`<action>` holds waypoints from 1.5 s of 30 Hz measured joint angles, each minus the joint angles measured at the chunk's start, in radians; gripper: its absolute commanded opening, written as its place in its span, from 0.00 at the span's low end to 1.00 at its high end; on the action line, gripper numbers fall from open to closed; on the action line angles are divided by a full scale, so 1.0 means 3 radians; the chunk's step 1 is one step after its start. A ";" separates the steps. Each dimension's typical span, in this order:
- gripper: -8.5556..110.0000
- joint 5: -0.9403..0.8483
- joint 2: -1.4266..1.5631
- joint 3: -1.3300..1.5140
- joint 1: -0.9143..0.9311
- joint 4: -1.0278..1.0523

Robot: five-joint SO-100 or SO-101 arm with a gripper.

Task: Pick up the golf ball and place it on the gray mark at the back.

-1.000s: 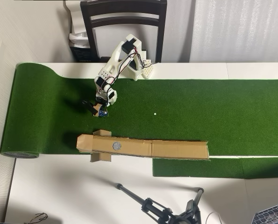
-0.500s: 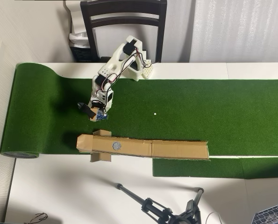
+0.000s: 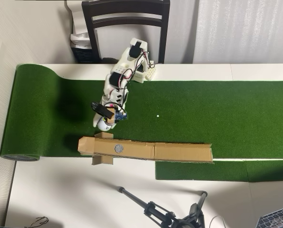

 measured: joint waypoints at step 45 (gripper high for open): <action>0.28 0.0409 -0.1135 0.0005 -0.0578 -0.0869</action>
